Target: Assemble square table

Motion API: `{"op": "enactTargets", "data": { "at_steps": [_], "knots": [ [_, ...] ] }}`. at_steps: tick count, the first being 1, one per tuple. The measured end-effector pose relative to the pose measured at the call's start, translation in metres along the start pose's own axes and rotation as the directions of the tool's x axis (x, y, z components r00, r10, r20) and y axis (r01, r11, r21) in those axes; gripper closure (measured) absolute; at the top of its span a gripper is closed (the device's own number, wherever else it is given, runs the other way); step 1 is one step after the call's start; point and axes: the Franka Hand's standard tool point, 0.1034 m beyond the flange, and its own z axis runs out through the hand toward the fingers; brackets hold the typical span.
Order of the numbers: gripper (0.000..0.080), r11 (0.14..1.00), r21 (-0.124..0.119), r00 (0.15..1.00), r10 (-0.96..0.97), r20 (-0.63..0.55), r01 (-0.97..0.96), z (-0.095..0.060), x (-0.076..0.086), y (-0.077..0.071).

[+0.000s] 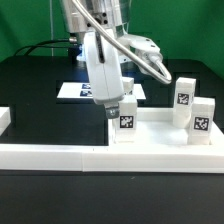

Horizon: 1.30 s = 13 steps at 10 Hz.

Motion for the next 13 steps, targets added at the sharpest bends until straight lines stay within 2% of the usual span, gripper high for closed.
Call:
{"op": "enactTargets", "data": {
  "at_steps": [1,2,3,4,9,10,11,12,13],
  "knots": [
    [0.0410,1.000,-0.001,1.000,-0.020,0.000,0.020,0.000,0.000,0.000],
    [0.0275,0.999,0.000,0.999,-0.046,-0.002,0.046,0.002,-0.001,0.001],
    [0.0275,0.976,0.005,0.976,-0.217,-0.015,0.217,0.005,-0.005,0.003],
    [0.0176,0.929,0.006,0.929,-0.370,-0.024,0.370,0.006,-0.012,0.003],
    [0.0150,0.769,0.000,0.769,-0.639,-0.028,0.639,0.007,-0.013,0.003],
    [0.0150,0.641,-0.024,0.640,-0.768,-0.032,0.767,0.008,-0.015,0.004],
    [0.0150,0.451,-0.044,0.450,-0.893,-0.021,0.891,0.008,-0.016,0.005],
    [0.0150,0.363,-0.055,0.363,-0.932,-0.013,0.930,0.009,-0.017,0.006],
    [0.0150,0.382,-0.053,0.382,-0.924,-0.015,0.923,0.009,-0.017,0.005]
  ]
}}
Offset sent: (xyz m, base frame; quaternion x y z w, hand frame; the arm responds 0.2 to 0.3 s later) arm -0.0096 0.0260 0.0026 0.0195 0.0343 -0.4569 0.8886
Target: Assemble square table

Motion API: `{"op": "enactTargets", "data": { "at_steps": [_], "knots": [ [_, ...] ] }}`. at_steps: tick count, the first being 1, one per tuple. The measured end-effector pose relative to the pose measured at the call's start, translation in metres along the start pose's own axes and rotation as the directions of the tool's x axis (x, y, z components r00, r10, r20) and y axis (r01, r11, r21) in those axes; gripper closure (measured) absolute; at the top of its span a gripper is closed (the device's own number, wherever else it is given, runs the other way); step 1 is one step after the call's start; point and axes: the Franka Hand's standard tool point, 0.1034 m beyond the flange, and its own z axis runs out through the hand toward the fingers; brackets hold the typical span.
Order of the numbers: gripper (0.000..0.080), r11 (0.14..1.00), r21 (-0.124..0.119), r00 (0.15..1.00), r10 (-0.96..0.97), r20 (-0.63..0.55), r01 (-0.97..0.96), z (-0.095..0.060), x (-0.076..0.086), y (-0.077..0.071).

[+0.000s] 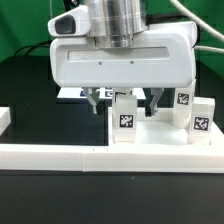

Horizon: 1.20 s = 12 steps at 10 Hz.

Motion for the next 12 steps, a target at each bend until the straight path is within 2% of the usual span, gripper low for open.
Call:
{"op": "enactTargets", "data": {
  "at_steps": [1,2,3,4,5,10,11,12],
  "knots": [
    [0.0150,1.000,0.000,1.000,0.023,0.000,-0.023,0.0000,0.0000,0.0001],
    [0.0313,1.000,0.000,1.000,0.022,0.000,-0.022,0.0001,0.0000,0.0002],
    [0.0313,1.000,0.000,1.000,0.027,0.000,-0.027,0.0002,0.0000,0.0002],
    [0.0458,0.997,0.001,0.997,0.075,0.001,-0.075,0.0004,-0.0001,0.0001],
    [0.0511,0.986,0.002,0.986,0.168,0.001,-0.168,0.0005,-0.0001,-0.0001],
    [0.0511,0.880,0.004,0.880,0.475,0.002,-0.475,0.0008,-0.0001,-0.0007],
    [0.0511,0.822,0.012,0.823,0.569,0.008,-0.569,0.0007,0.0001,-0.0010],
    [0.0509,0.620,0.030,0.620,0.784,0.036,-0.784,-0.0003,0.0018,0.0001]
  ]
}}
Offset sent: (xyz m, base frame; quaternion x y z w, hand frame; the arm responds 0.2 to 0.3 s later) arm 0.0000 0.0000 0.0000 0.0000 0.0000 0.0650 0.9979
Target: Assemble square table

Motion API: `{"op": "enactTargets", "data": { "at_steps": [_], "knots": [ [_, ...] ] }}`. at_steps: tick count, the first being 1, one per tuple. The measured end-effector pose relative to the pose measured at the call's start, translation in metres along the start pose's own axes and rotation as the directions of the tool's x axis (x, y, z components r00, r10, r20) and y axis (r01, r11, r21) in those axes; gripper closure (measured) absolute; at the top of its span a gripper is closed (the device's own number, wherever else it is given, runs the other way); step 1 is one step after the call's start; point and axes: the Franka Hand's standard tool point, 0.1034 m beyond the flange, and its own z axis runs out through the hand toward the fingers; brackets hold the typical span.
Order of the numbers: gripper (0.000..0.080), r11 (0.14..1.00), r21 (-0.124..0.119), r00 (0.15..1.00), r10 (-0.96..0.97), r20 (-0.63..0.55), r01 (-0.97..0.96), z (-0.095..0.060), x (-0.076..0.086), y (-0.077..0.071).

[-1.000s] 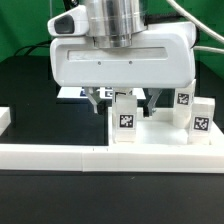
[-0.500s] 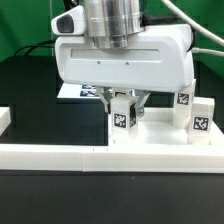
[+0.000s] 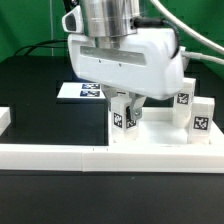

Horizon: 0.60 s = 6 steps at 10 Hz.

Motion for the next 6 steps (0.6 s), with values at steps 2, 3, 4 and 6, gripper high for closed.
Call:
{"op": "enactTargets", "data": {
  "at_steps": [2,3,4,6],
  "knots": [
    [0.0509,0.946,0.025,0.944,0.321,0.069,-0.324,0.0014,0.0005,-0.0008],
    [0.0509,0.936,0.023,0.935,0.349,0.069,-0.351,0.0016,-0.0008,-0.0014],
    [0.0509,0.913,0.020,0.912,0.405,0.069,-0.407,0.0017,-0.0013,-0.0017],
    [0.0509,0.909,0.020,0.908,0.414,0.069,-0.416,0.0017,-0.0011,-0.0017]
  ]
}}
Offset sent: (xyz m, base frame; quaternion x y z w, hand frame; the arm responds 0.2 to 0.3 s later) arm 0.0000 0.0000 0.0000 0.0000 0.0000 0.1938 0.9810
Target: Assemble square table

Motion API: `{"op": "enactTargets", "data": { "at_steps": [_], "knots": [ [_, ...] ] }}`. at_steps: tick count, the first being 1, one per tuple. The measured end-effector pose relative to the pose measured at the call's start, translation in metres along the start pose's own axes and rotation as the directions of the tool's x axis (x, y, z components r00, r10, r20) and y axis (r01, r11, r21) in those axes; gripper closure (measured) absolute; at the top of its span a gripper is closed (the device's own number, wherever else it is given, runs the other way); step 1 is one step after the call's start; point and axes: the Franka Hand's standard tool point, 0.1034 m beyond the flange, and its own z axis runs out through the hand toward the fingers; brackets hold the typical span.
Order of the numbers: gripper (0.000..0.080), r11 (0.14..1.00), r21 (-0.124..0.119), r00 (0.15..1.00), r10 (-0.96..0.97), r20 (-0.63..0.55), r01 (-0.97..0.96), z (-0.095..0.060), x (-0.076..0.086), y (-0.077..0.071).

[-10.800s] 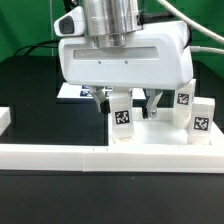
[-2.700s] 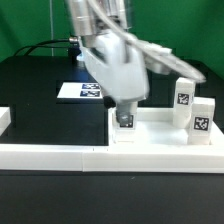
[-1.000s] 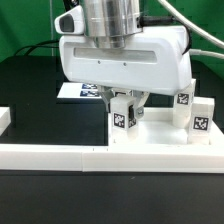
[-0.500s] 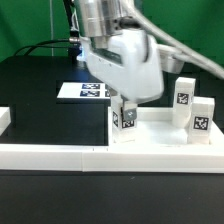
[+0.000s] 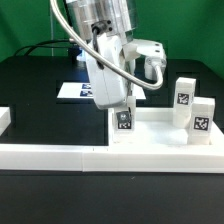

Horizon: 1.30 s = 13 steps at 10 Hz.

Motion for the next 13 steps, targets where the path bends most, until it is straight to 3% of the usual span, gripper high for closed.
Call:
{"op": "enactTargets", "data": {
  "at_steps": [1,2,3,4,5,9,10,11,12,13],
  "knots": [
    [0.0509,1.000,0.000,1.000,-0.023,0.000,0.023,0.0001,-0.0001,0.0001],
    [0.0340,0.994,-0.002,0.994,-0.106,-0.001,0.106,0.0001,-0.0009,0.0003],
    [0.0340,0.960,-0.002,0.960,-0.281,0.003,0.281,0.0004,-0.0037,0.0007],
    [0.0214,0.887,-0.015,0.887,-0.462,0.010,0.462,0.0013,-0.0066,0.0032],
    [0.0169,0.880,-0.015,0.880,-0.475,0.009,0.475,0.0017,-0.0056,0.0031],
    [0.0150,0.687,-0.022,0.687,-0.727,0.008,0.727,0.0010,-0.0033,0.0025],
    [0.0150,0.493,-0.050,0.493,-0.870,-0.004,0.869,-0.0029,-0.0030,-0.0022],
    [0.0150,0.364,-0.070,0.364,-0.931,-0.003,0.929,-0.0034,-0.0055,-0.0035],
    [0.0150,0.218,-0.084,0.219,-0.976,0.007,0.972,-0.0013,-0.0069,-0.0018],
    [0.0150,0.129,-0.087,0.131,-0.991,0.012,0.988,0.0012,-0.0019,0.0003]
  ]
}}
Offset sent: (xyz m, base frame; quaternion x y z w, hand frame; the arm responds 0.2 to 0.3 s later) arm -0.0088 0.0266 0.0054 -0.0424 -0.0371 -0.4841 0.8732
